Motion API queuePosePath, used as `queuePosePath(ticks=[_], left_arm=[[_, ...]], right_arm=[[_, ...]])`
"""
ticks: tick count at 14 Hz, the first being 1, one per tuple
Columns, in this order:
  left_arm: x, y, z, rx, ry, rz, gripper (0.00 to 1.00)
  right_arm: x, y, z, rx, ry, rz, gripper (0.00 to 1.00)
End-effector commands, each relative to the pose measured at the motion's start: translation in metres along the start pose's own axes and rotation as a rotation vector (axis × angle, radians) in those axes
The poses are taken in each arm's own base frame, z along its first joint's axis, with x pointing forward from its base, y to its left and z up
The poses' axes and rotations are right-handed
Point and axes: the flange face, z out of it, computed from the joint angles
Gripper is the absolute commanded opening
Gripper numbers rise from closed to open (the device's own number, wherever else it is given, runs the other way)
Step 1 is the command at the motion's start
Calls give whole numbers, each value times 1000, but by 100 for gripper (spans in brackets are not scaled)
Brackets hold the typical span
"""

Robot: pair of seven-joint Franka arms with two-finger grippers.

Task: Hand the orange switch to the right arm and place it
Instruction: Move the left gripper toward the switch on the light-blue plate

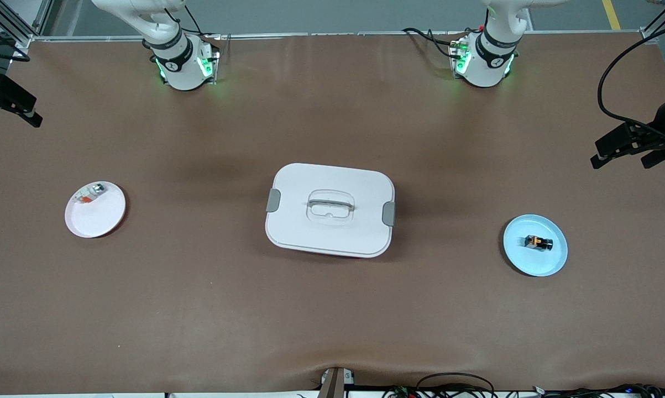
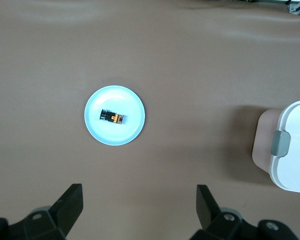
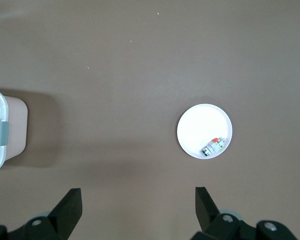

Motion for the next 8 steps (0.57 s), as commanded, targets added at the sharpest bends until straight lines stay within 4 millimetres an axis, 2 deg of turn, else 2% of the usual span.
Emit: queuePosePath(ticks=[1, 3, 8], left_arm=[[-3, -3, -4, 21, -3, -8, 100], [-3, -3, -5, 19, 0, -3, 100], [1, -10, -2, 23, 0, 1, 100]], right_arm=[[-6, 17, 2, -16, -29, 33, 100], [-4, 26, 7, -14, -40, 53, 100], [-1, 20, 7, -4, -29, 42, 100]])
